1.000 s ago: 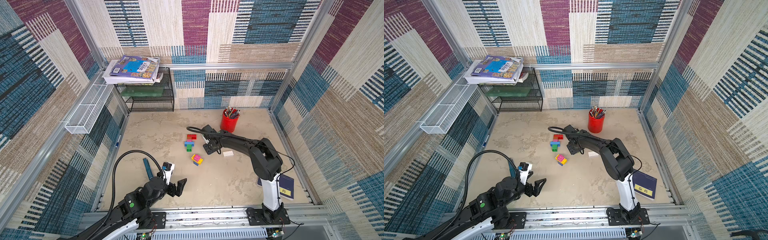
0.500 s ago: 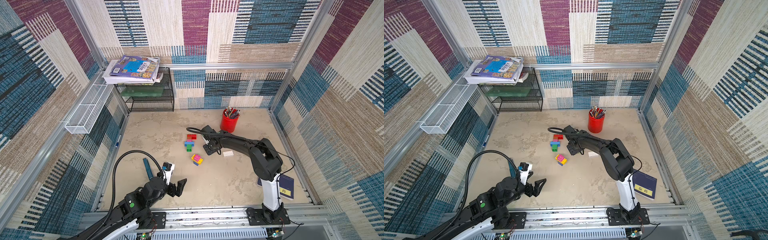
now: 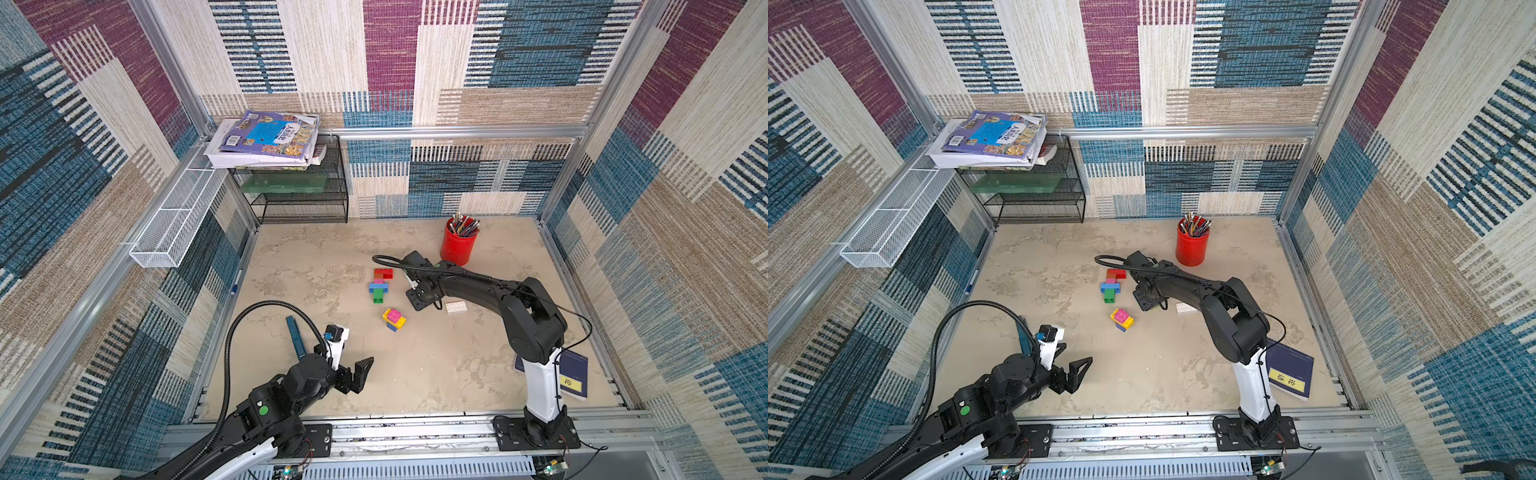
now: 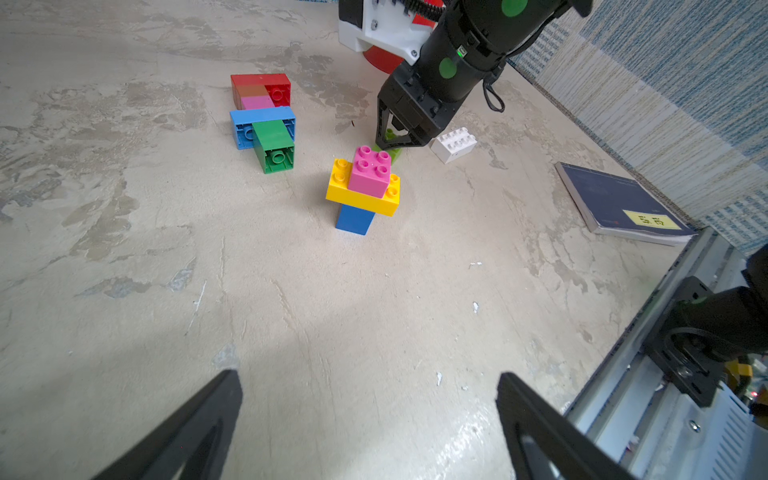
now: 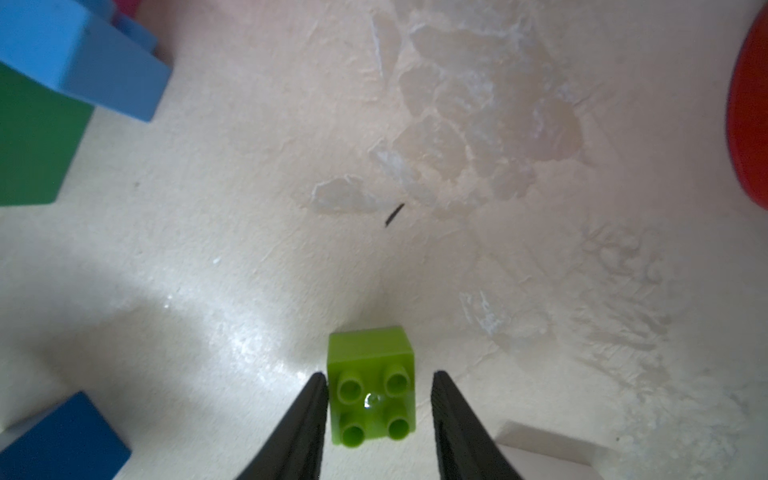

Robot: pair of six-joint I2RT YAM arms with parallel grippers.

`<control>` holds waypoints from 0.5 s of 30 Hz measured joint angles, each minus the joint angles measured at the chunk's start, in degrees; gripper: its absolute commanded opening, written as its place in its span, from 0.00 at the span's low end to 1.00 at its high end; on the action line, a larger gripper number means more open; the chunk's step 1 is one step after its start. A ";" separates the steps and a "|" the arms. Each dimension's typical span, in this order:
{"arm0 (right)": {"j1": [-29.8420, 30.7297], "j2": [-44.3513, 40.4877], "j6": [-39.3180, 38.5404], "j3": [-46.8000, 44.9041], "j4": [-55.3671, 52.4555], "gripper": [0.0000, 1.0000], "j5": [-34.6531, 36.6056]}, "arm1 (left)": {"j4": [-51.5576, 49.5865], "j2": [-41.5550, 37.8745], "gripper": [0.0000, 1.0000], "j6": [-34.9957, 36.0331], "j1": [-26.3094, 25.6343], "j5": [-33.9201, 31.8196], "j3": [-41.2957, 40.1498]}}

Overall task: Assemble the letter f with lego
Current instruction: Pick up the lego brick from the center of the board.

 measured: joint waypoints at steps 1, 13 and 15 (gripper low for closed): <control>-0.04 0.00 0.00 -0.13 0.00 0.43 -0.04 | 0.00 0.00 0.99 0.00 0.00 0.00 0.00; -0.79 0.11 -0.02 -1.16 0.28 0.36 -1.68 | 0.00 -0.02 0.99 0.00 0.00 0.00 0.00; -0.87 0.11 -0.07 -1.18 0.48 0.34 -2.14 | 0.00 -0.02 0.99 0.00 0.00 0.00 0.00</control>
